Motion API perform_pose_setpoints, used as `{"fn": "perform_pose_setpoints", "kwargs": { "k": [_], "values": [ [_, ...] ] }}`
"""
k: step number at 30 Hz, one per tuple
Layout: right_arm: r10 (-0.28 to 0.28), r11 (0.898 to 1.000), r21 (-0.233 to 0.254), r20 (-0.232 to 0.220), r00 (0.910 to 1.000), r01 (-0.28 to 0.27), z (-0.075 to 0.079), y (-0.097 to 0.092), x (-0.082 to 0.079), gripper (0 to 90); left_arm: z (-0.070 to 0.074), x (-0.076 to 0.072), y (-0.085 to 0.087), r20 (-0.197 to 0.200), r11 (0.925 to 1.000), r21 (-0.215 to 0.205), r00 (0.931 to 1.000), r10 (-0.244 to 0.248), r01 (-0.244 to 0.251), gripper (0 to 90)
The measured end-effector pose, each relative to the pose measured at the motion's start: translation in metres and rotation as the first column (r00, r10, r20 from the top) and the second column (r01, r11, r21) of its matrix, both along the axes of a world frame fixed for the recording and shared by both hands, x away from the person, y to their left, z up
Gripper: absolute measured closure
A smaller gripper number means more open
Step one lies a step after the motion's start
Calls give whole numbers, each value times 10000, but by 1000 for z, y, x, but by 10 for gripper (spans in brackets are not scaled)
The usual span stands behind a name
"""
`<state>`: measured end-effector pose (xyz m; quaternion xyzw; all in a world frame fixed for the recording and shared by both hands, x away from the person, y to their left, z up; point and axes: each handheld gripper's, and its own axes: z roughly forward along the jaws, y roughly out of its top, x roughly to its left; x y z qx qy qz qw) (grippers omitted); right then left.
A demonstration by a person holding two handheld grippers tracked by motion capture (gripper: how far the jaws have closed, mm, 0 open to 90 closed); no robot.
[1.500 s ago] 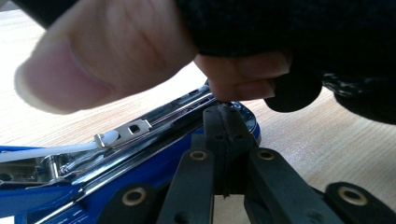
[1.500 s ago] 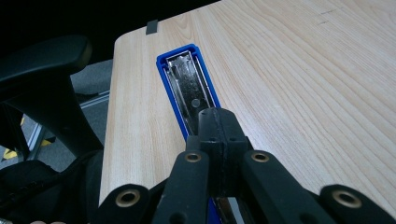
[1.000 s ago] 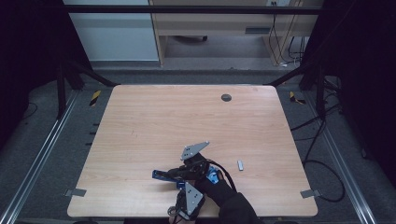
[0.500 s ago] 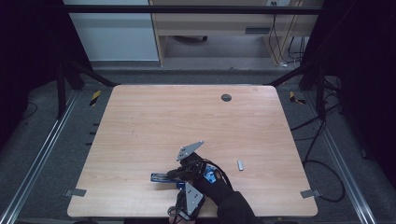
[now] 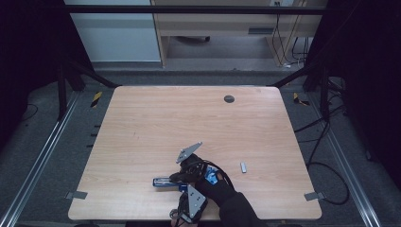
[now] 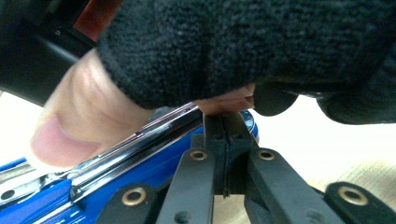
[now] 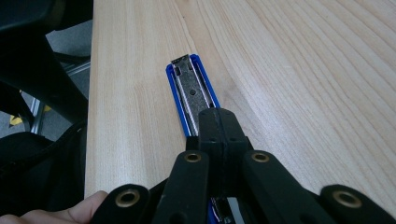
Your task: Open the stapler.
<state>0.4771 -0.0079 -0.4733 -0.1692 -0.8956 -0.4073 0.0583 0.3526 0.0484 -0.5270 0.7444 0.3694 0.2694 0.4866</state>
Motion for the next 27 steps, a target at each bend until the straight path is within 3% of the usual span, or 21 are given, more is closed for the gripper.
{"fn": "perform_pose_setpoints", "kwargs": {
  "k": [4,7,10,14,21,27],
  "values": [
    [31,10000,-12,-2,10000,-31,0,0,0,900,0,0,0,-39,9999,-11,9999,-126,126,860],
    [-36,9997,257,86,10000,34,1,-3,0,866,0,0,1,-79,9998,-43,9997,-218,218,835],
    [-327,9968,733,257,9991,308,5,-11,1,855,1,0,1,-75,9996,-54,9996,-273,272,802],
    [-1110,9869,1238,587,9921,1031,13,-27,3,773,1,1,2,-128,9991,-91,9991,-416,415,762],
    [-2577,9526,2019,1387,9562,2274,22,-62,5,555,5,3,6,-390,9959,-180,9953,-888,881,677],
    [-3287,9346,2039,1823,9267,2914,23,-86,6,439,9,3,11,-398,9919,-417,9918,-1215,1198,639]
  ]
}}
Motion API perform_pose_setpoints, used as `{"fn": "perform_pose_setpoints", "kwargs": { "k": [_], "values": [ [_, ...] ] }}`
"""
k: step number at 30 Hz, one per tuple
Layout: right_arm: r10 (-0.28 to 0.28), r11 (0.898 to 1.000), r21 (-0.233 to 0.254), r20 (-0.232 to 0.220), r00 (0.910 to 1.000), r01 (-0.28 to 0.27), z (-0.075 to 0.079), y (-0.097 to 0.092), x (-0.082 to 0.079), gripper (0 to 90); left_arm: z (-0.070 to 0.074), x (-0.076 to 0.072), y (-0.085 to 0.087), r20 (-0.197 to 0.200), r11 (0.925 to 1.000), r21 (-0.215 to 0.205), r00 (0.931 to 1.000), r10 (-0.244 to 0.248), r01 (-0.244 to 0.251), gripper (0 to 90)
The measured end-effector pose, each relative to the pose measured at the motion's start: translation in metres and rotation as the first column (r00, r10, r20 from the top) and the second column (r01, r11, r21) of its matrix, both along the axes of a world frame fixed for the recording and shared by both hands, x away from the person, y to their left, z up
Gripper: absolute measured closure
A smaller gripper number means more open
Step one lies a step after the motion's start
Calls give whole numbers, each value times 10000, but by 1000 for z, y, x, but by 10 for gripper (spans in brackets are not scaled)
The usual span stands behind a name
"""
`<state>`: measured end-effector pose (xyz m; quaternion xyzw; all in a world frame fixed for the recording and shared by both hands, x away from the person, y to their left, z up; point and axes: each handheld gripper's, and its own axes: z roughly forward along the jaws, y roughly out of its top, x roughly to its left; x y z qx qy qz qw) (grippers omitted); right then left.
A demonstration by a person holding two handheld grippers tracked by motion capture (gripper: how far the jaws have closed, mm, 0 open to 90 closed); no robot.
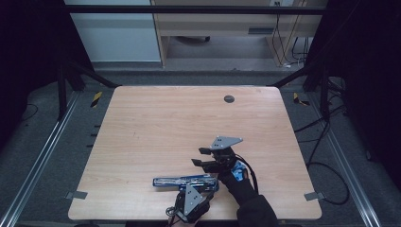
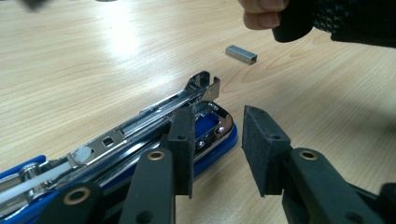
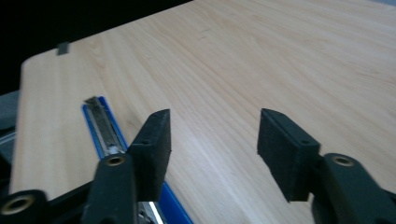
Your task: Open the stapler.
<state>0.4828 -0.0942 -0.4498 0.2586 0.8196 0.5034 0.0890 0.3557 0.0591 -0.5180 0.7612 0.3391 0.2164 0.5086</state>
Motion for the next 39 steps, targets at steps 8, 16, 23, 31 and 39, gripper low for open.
{"fn": "perform_pose_setpoints", "kwargs": {
  "k": [8,16,23,31,39],
  "values": [
    [-1153,9918,-512,442,9923,1175,2,-28,-1,368,12,1,8,-106,9986,-176,9987,-501,499,605],
    [-1722,9836,-473,458,9840,1743,4,-60,-8,473,38,8,18,202,9933,-113,9932,-1150,1153,525],
    [-2594,9619,-841,201,9656,2602,9,-89,-12,567,70,23,30,852,9894,398,9861,-1426,1396,459],
    [-3260,9283,-1845,140,9453,3229,6,-104,-14,578,93,45,46,770,9879,652,9864,-1455,1406,418],
    [-3670,9046,-2314,41,9302,3579,3,-109,-13,586,101,60,74,449,9884,826,9903,-1316,1276,393]
  ]
}}
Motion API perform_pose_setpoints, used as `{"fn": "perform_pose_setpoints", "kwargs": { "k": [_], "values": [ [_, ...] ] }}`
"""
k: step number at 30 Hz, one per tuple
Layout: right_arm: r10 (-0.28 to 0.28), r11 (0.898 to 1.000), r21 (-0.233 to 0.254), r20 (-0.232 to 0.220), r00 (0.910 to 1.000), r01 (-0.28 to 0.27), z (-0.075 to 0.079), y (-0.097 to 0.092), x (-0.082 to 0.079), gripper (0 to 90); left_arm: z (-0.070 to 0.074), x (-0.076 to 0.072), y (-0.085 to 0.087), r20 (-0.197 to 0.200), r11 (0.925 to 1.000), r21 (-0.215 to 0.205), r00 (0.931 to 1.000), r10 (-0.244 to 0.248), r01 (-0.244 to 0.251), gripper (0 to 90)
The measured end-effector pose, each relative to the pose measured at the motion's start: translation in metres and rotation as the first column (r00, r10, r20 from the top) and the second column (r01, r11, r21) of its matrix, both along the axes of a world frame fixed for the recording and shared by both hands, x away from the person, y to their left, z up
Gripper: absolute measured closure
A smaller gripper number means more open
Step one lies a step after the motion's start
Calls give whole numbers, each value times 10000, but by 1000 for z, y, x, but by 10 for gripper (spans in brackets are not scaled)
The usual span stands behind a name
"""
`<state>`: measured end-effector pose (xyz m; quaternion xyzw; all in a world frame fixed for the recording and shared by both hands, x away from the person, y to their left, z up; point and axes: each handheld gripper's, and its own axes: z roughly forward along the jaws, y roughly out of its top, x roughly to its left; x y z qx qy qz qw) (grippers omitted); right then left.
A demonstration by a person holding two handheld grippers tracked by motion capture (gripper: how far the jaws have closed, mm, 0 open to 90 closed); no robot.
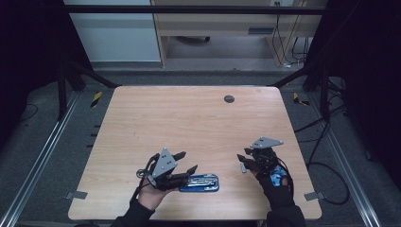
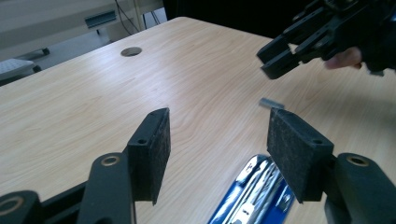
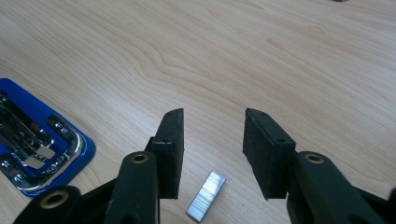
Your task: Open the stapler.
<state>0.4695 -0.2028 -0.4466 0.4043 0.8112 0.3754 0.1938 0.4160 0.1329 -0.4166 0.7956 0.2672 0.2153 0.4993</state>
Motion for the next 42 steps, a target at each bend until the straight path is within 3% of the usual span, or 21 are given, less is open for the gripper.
{"fn": "perform_pose_setpoints", "kwargs": {
  "k": [6,9,13,25,27,29,33,36,42],
  "values": [
    [-176,9998,-129,-139,9997,174,-5,-1,0,581,-4,6,32,-95,9980,217,9982,590,-588,377],
    [-233,9996,-170,-223,9995,229,-8,-1,-1,576,-9,7,49,-195,9944,602,9959,880,-867,373],
    [-325,9983,-494,-343,9989,308,-14,-1,-1,556,-14,8,69,-352,9913,562,9920,1211,-1190,372],
    [-693,9961,-585,-589,9959,658,-26,-3,0,554,-37,8,122,-621,9679,821,9681,2429,-2376,350],
    [-746,9964,-453,-589,9955,720,-27,-3,0,536,-40,8,127,-758,9654,628,9633,2576,-2533,350],
    [-724,9969,-371,-646,9953,701,-30,-3,1,506,-42,9,131,-755,9610,703,9592,2726,-2676,351],
    [-860,9960,-316,-905,9922,834,-31,-1,2,574,-45,9,135,-558,9547,767,9547,2922,-2877,351],
    [-807,9966,-239,-935,9923,788,-32,-2,4,612,-49,11,139,-638,9495,815,9491,3084,-3030,351],
    [-933,9952,-430,-1485,9845,879,-36,0,7,684,-53,14,141,-715,9442,894,9435,3235,-3169,352]
  ]
}}
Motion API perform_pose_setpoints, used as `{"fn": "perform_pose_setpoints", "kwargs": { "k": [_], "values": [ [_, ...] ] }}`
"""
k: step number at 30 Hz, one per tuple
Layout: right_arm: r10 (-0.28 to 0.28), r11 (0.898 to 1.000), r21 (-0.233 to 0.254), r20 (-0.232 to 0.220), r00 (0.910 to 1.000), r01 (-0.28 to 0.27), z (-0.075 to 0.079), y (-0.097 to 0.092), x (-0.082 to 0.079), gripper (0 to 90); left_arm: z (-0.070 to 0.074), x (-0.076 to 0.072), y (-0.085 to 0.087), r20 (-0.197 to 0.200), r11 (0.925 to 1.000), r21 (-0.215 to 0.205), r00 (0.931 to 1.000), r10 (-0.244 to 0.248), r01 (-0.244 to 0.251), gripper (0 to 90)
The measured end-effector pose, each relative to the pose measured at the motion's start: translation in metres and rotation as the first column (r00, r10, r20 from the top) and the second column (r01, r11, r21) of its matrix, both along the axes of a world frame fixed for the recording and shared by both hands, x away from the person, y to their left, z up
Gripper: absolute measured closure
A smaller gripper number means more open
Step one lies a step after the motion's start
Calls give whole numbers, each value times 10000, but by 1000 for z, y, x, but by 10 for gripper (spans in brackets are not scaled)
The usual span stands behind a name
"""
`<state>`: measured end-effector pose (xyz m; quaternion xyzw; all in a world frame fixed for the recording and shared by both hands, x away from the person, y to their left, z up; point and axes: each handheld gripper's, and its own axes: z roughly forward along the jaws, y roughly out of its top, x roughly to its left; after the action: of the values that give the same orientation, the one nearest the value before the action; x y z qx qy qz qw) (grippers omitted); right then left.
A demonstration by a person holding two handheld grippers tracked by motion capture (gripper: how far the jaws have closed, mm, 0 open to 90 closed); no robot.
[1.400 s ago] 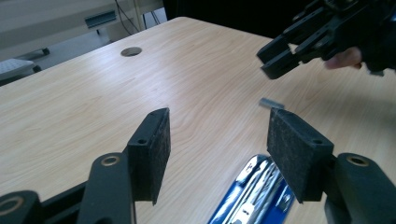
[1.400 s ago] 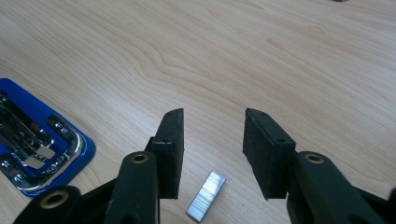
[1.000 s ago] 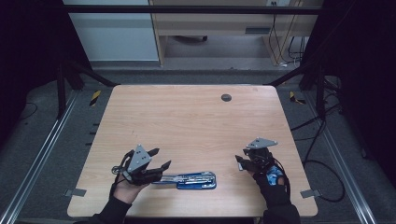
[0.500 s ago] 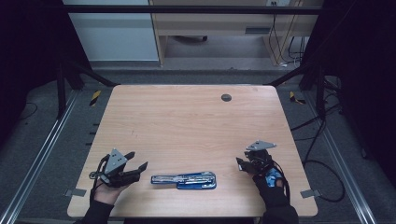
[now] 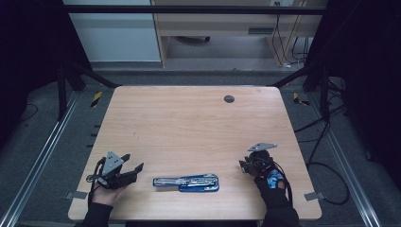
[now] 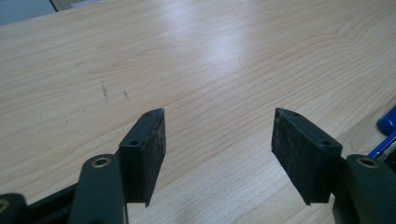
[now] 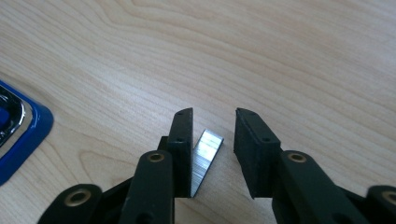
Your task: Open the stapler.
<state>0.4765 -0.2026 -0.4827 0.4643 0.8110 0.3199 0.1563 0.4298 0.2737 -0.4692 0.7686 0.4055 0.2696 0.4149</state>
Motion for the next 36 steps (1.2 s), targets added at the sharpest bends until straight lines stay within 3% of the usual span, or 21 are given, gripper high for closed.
{"fn": "perform_pose_setpoints", "kwargs": {
  "k": [11,18,24,33,36],
  "values": [
    [-28,9997,-227,-471,9989,17,-5,4,2,739,-2,1,-1,-101,9998,189,9999,-31,33,354],
    [33,9992,-384,-505,9987,-52,-5,5,3,775,-2,1,-1,-122,9998,192,9999,-50,52,355],
    [53,9992,-385,-521,9986,-73,-4,4,3,734,-2,1,-1,-143,9997,238,9999,-81,85,355],
    [-111,9992,-381,-112,9999,106,6,-1,-2,672,-2,2,1,-176,9996,271,9998,-24,29,354],
    [-106,9993,-354,-234,9997,98,6,-3,-3,666,-2,2,2,-172,9994,348,9998,-23,29,353]
  ]
}}
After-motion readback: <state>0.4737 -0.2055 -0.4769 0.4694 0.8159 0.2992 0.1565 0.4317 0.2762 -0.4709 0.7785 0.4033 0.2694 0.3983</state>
